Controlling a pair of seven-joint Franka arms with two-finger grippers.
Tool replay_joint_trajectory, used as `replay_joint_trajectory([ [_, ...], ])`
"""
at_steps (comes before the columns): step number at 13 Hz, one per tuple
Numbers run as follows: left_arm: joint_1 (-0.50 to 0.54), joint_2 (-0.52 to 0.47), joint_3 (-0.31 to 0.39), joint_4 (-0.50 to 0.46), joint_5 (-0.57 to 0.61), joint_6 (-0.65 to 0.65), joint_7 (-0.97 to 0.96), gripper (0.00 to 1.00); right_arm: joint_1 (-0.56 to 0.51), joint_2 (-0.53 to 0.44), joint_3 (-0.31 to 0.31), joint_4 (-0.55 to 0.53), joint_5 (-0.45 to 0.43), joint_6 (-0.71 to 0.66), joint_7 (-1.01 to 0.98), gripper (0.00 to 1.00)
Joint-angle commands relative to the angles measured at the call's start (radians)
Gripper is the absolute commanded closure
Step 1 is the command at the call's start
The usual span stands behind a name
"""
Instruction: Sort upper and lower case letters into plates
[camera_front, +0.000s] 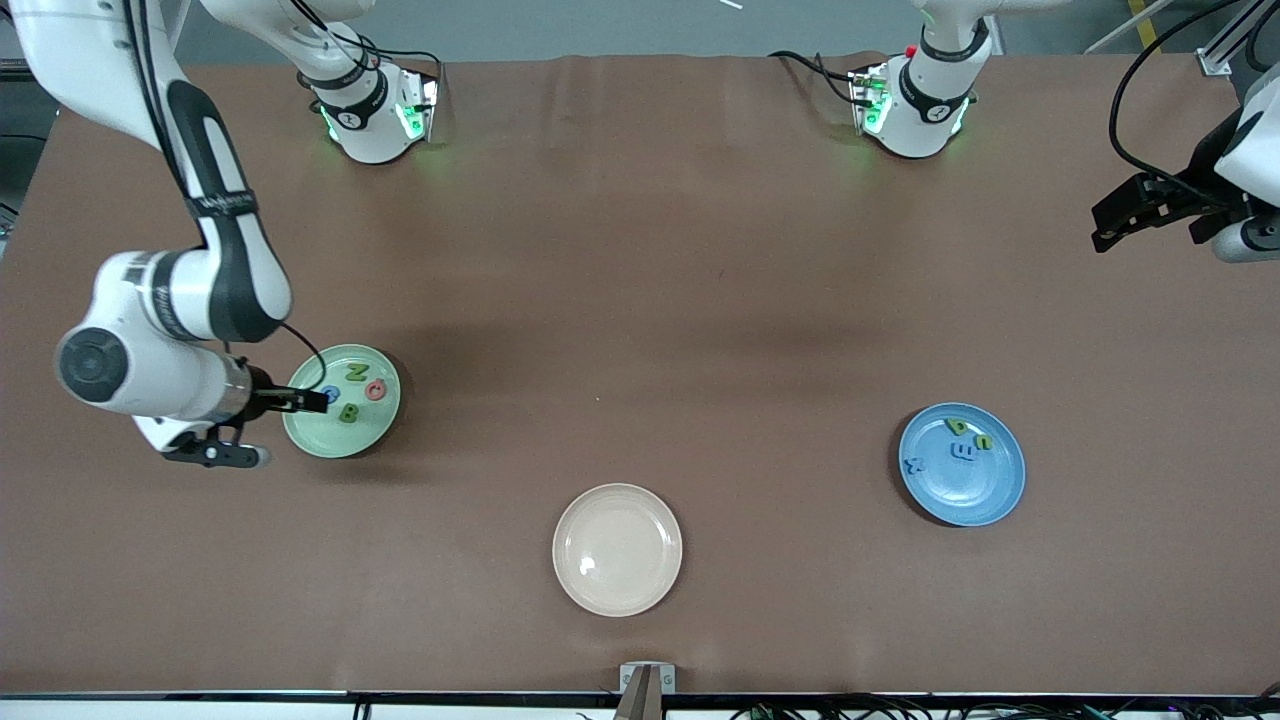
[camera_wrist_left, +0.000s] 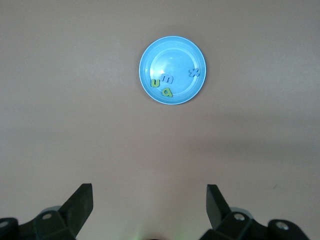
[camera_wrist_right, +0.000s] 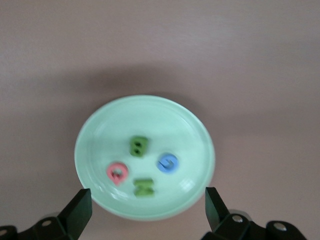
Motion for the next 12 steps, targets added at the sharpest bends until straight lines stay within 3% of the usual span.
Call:
replay_joint_trajectory([
  [1, 0.012, -0.027, -0.003, -0.017, -0.016, -0.002, 0.033, 0.0, -0.043, -0.053, 0.005, 0.075, -0.018, -0.141, -0.044, 0.0],
  [5, 0.021, -0.027, -0.003, -0.017, -0.016, -0.011, 0.033, 0.0, -0.082, -0.08, 0.003, 0.214, -0.023, -0.289, -0.087, 0.0],
  [12, 0.021, -0.033, -0.003, -0.017, -0.014, -0.014, 0.033, 0.0, -0.117, -0.073, 0.006, 0.339, -0.008, -0.323, -0.096, 0.0],
])
